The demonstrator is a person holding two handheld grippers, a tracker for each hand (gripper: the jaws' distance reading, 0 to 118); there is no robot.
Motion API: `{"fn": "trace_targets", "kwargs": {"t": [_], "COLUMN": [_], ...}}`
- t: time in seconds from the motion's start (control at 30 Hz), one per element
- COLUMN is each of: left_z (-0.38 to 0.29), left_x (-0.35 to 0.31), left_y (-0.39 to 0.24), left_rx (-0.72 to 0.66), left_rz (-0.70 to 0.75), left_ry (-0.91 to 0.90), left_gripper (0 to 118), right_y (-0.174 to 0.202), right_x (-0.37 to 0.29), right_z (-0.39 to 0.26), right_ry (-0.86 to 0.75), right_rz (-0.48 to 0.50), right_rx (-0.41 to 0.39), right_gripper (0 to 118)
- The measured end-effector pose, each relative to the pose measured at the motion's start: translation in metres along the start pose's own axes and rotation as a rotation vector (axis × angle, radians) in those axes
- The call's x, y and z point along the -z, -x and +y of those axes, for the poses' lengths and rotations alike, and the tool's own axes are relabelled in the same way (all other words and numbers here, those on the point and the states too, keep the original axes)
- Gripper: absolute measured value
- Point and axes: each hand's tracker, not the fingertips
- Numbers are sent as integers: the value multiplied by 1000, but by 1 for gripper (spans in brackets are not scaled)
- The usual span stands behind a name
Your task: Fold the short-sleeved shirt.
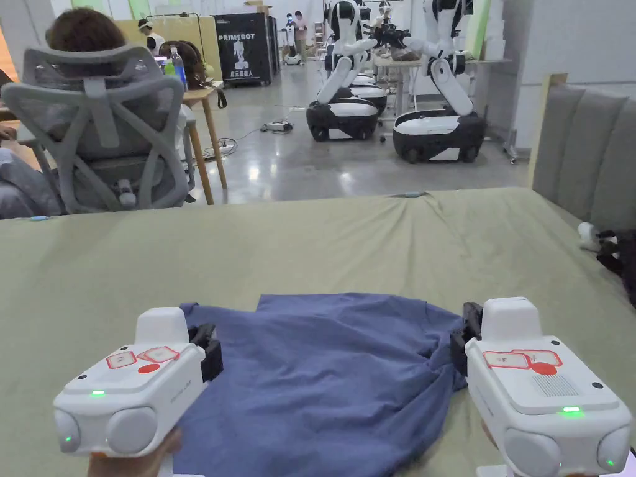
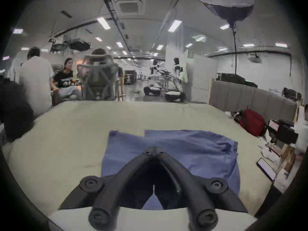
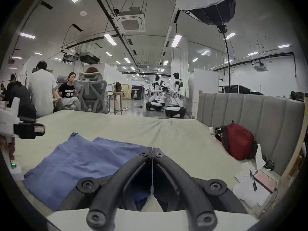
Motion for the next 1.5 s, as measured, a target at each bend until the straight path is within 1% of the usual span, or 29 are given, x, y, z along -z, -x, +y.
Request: {"fn": "trace_targets", "kwargs": {"t": [0.17, 0.23, 0.3, 0.33, 0.37, 0.4, 0.43, 0.5, 0.53, 0.63, 0.73, 0.83, 0.9, 0.93, 0.97, 1.0, 1.07, 1.1, 1.13, 1.17, 1.2, 1.23, 1.27, 1.3, 1.33, 1.4, 1.43, 1.47, 1.5], "left_z": [13, 27, 42, 49, 53, 59, 63, 61, 61, 50, 33, 9, 8, 14, 18, 23, 28, 30, 31, 30, 32, 35, 37, 34, 36, 39, 35, 36, 38], "left_x": [-4, 19, 50, 71, 95, 121, 149, 194, 220, 275, 309, 321, 315, 312, 307, 302, 290, 286, 283, 285, 282, 279, 275, 277, 274, 270, 274, 272, 270], "left_y": [12, 23, 33, 40, 50, 58, 66, 76, 82, 99, 111, 107, 105, 103, 100, 96, 90, 88, 87, 84, 85, 87, 89, 89, 90, 94, 94, 96, 97], "left_rx": [19, 2, 29, 34, 22, 34, 46, 92, 116, 94, 43, 75, 79, 76, 69, 55, 108, 128, 125, 119, 106, 88, 78, 72, 68, 67, 67, 69, 69], "left_rz": [38, 51, 84, 82, 81, 87, 98, 91, 134, 161, 164, 114, 136, 127, 102, 34, 92, 53, 48, 50, 51, 52, 54, 53, 52, 57, 56, 55, 58], "left_ry": [21, 55, 110, 124, 128, 183, 232, 328, 335, 434, 481, 535, 485, 480, 430, 417, 399, 412, 415, 417, 412, 410, 404, 402, 403, 403, 407, 408, 408], "left_gripper": [0, 0, 0, 14, 54, 89, 118, 104, 100, 98, 98, 93, 86, 69, 9, 0, 0, 0, 0, 0, 0, 0, 0, 0, 0, 0, 0, 0, 0], "right_y": [3, 2, 0, -1, -2, -2, 0, 0, 0, -4, -7, -11, -12, -14, -16, -20, -31, -38, -45, -51, -57, -66, -72, -77, -81, -79, -78, -76, -71], "right_x": [-3, -4, -3, -2, -1, 1, 2, 9, 13, 31, 44, 56, 61, 64, 65, 70, 89, 101, 111, 121, 132, 142, 152, 155, 162, 164, 168, 171, 182], "right_z": [8, 10, 7, 4, 2, 0, -2, -8, -12, -28, -33, -35, -35, -34, -33, -31, -29, -30, -31, -32, -34, -39, -45, -45, -49, -56, -61, -66, -71], "right_ry": [-10, -7, 21, 32, 38, 46, 52, 62, 66, 86, 107, 131, 141, 146, 156, 186, 293, 330, 344, 363, 391, 427, 458, 485, 513, 594, 616, 624, 634], "right_rz": [15, 25, 24, 19, 18, 15, 18, 26, 32, 22, 6, -2, -14, -21, -28, -40, -52, -56, -46, -47, -48, -49, -52, -51, -58, -65, -59, -55, -43], "right_rx": [7, 9, 20, 26, 29, 27, 20, -10, -34, -54, -37, -28, -46, -49, -43, -11, 72, 93, 115, 134, 158, 166, 194, 201, 230, 208, 189, 159, 137], "right_gripper": [2, 2, 2, 2, 2, 2, 2, 2, 2, 2, 2, 2, 2, 2, 2, 2, 2, 4, 17, 64, 103, 118, 109, 103, 103, 102, 97, 77, 49]}}
